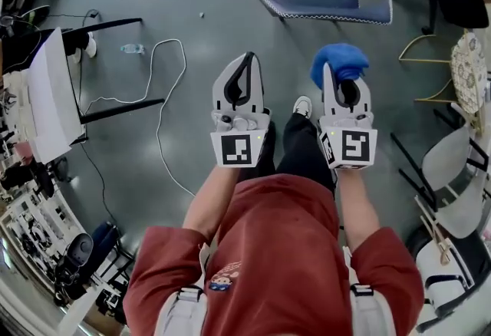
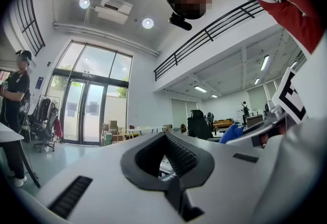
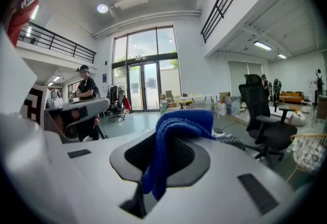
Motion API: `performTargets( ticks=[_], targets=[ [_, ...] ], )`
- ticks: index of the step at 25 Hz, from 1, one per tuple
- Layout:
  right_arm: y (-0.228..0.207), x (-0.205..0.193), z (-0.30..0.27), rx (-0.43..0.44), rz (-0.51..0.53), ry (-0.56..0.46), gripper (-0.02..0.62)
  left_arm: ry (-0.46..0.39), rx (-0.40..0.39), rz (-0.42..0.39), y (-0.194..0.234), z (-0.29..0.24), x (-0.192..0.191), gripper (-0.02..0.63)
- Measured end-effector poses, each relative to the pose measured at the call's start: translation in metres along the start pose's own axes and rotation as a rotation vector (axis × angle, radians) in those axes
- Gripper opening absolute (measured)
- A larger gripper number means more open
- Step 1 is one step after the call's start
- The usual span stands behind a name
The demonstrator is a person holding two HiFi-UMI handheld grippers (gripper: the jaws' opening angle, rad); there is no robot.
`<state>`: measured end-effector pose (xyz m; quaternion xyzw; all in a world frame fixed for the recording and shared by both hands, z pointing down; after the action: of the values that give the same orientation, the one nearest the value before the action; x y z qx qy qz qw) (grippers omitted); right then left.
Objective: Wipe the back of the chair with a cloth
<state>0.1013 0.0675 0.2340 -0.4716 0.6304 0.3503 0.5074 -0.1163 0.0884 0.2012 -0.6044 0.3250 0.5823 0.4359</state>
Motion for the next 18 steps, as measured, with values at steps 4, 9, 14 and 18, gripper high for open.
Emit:
performTargets(
  ticks=[4,9,14,18],
  targets=[
    [0.013,-0.067,-0.034,-0.005,-0.117,0.104,0.061,0.027,0.009,0.024,0.01,-0.003,-0.054,0.012],
    [0.03,-0.164,-0.093,-0.01,-0.319,0.179,0.061,0.053,0.028,0.077,0.026,0.0,-0.13,0.014],
    [0.04,-0.273,-0.161,-0.012,-0.648,0.179,0.061,0.06,0.042,0.138,0.043,0.005,-0.222,0.014],
    [0.036,-0.339,-0.206,-0.005,-0.825,0.152,0.061,0.087,0.032,0.117,0.042,0.003,-0.288,0.012]
  ],
)
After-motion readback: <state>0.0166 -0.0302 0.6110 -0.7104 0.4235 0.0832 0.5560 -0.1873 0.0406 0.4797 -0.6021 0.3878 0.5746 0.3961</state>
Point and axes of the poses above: the fingertips, and each gripper's own axes: z backward along the fingers, y to its left, x out of its top, the point moved 9 cm from there along z, backward along the fingers, and after that the axes turned 10 degrees about -x, right-handed, at the moved point
